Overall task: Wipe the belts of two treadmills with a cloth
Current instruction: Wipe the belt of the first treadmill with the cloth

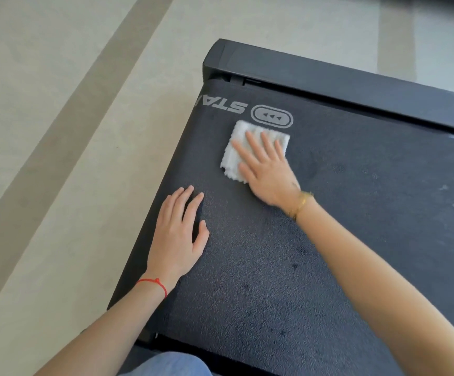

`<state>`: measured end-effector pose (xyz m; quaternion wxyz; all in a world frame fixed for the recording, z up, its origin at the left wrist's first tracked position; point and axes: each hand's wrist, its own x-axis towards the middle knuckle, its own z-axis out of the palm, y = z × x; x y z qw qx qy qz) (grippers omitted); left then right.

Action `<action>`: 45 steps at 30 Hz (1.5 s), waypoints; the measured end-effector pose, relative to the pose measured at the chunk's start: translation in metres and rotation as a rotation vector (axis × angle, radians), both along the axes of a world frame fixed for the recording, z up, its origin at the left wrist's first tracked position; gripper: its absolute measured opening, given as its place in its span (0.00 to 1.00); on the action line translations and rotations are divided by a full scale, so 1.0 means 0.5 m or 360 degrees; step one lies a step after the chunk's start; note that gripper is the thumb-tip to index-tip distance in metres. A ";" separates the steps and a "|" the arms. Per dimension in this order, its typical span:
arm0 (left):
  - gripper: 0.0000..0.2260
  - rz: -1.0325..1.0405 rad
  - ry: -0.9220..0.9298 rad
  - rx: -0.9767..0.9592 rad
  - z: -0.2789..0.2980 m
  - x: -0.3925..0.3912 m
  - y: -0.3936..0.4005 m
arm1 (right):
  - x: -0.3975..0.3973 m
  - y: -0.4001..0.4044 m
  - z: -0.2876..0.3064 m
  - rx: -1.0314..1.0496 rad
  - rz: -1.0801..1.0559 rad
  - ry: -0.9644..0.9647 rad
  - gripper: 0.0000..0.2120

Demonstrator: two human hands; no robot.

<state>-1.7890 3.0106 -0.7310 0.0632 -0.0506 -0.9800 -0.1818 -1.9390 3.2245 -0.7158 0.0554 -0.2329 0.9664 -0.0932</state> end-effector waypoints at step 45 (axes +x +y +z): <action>0.22 0.0008 -0.0017 -0.0072 0.014 0.080 -0.029 | -0.049 -0.035 0.031 0.0088 -0.0182 -0.0267 0.25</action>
